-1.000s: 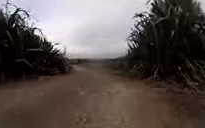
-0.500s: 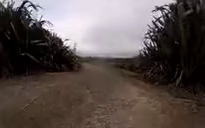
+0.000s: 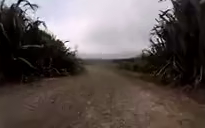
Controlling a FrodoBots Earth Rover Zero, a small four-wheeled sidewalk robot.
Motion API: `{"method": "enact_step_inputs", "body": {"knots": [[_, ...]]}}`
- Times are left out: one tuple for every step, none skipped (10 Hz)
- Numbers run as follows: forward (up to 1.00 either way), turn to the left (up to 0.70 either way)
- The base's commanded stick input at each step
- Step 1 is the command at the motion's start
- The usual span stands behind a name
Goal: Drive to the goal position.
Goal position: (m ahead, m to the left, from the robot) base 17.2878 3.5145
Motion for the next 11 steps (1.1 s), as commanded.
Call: {"method": "enact_step_inputs", "body": {"knots": [[0.85,-0.2],[0.85,-0.08],[0.85,-0.04],[0.85,-0.04],[0.85,-0.04],[0.85,-0.04],[0.85,0.0],[0.85,0.0],[0.85,0.0],[0.85,0.0],[0.85,0.0]]}}
